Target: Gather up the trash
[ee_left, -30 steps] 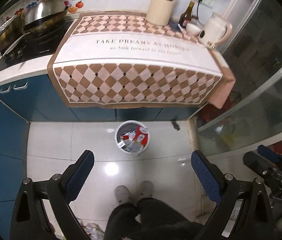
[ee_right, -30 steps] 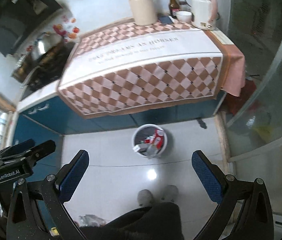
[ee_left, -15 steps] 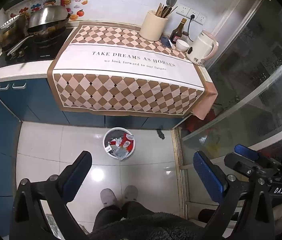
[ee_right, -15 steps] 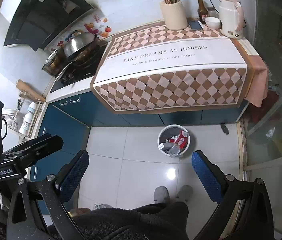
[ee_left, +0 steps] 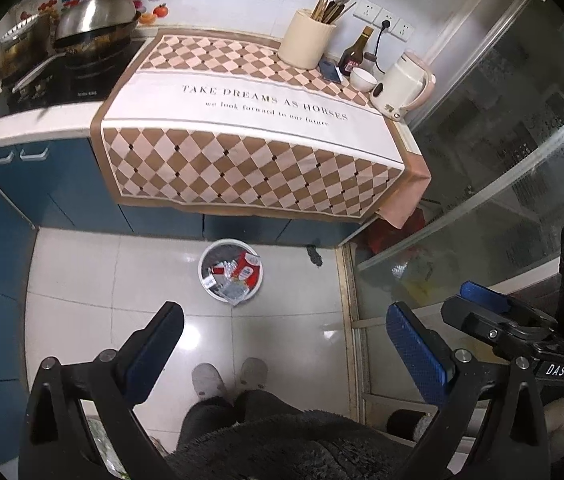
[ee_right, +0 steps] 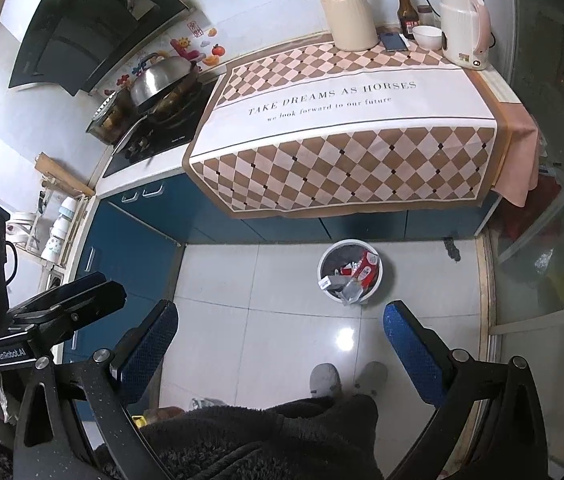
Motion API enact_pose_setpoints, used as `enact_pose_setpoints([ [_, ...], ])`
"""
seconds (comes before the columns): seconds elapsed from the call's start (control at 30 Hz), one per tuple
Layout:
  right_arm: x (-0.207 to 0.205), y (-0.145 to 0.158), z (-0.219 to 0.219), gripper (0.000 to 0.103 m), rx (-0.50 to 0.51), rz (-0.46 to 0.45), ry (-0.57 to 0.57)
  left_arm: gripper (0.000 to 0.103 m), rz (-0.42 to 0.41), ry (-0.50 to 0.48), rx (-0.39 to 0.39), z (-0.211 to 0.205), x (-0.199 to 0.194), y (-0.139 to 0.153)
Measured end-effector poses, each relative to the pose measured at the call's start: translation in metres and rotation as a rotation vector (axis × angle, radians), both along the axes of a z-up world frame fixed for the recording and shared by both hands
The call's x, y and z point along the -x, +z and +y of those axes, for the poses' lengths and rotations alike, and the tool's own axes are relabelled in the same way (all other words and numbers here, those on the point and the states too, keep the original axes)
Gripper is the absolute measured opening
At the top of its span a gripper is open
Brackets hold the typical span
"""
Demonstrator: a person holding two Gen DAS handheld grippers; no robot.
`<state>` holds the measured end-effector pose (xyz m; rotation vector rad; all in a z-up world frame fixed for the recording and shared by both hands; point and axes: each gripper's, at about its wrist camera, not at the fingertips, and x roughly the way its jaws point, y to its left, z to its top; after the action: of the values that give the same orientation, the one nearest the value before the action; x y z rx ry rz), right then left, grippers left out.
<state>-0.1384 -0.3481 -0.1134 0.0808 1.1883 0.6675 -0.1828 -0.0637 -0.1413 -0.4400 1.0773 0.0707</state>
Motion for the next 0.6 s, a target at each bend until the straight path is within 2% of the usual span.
enact_pose_setpoints([
  [0.2, -0.0031, -0.0077, -0.0001, 0.103, -0.005, 0.023, 0.015, 0.103, 0.014, 0.008, 0.034, -0.0011, 0.0012, -0.0062],
  [0.6, -0.0052, -0.0092, 0.0032, 0.103, -0.021, 0.033, 0.039, 0.103, 0.004, 0.006, 0.044, -0.0003, 0.0027, -0.0036],
])
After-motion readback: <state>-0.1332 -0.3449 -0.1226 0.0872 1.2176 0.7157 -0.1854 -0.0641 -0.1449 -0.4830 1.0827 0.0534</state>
